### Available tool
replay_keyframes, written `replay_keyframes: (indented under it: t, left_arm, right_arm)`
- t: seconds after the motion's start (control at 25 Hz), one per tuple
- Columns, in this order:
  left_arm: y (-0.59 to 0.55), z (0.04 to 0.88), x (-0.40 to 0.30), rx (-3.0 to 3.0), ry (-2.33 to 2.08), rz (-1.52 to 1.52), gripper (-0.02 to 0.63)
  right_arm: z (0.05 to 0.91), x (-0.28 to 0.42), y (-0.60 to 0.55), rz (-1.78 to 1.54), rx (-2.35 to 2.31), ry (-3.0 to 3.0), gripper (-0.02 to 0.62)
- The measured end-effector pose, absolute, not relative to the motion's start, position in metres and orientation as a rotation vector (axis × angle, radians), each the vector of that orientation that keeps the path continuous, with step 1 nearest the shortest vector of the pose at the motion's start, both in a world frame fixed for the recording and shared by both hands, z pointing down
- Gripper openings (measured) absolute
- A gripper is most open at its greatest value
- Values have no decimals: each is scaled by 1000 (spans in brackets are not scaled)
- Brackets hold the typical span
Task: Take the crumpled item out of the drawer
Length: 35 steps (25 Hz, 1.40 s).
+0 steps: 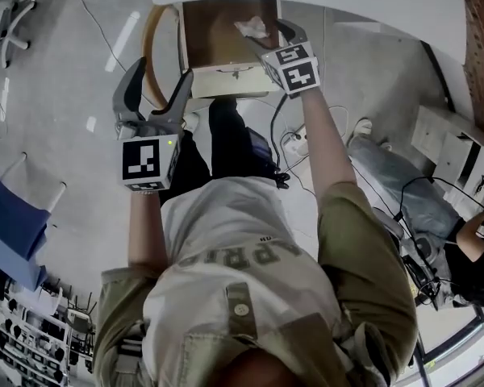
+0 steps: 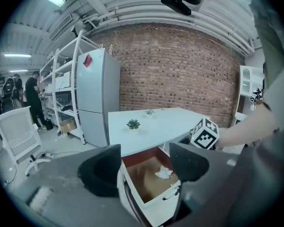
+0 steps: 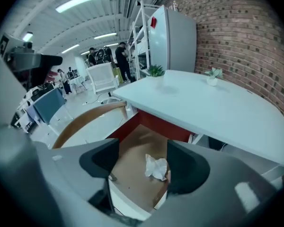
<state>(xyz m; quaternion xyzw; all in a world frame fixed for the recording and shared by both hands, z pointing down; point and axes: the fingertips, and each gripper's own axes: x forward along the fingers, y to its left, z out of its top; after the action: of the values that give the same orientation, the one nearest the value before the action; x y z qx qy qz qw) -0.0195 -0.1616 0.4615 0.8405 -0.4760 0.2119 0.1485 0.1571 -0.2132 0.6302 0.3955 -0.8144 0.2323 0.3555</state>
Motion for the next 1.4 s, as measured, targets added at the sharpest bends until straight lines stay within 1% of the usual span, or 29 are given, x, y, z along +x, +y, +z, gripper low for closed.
replay_keyframes:
  t: [0.28,0.64,1.08,1.16,1.32,1.4]
  left_arm:
    - [-162,489,-24,2361,-1380,620,330]
    - [-174,502,-30,2323,-1412,617,330]
    - [-168,512,-42,2198,-1448,586,331]
    - [-168,515,-43,2191,-1450,587,331]
    - [-166,524,-44,2169,-1455,592,331]
    - [-168,534,-41,2158,-1455,600,331]
  right_arm:
    - [709,145,-225,717,888,-1978,323]
    - [772,143,-230,782,779,-1774,319]
    - [805,137,-227,800,657,-1618,296]
    - [812,135,-228,759,632,-1611,284]
    - [823,131,-228,681,562,-1577,281]
    - [834,134,-227,678,532,-1557,258]
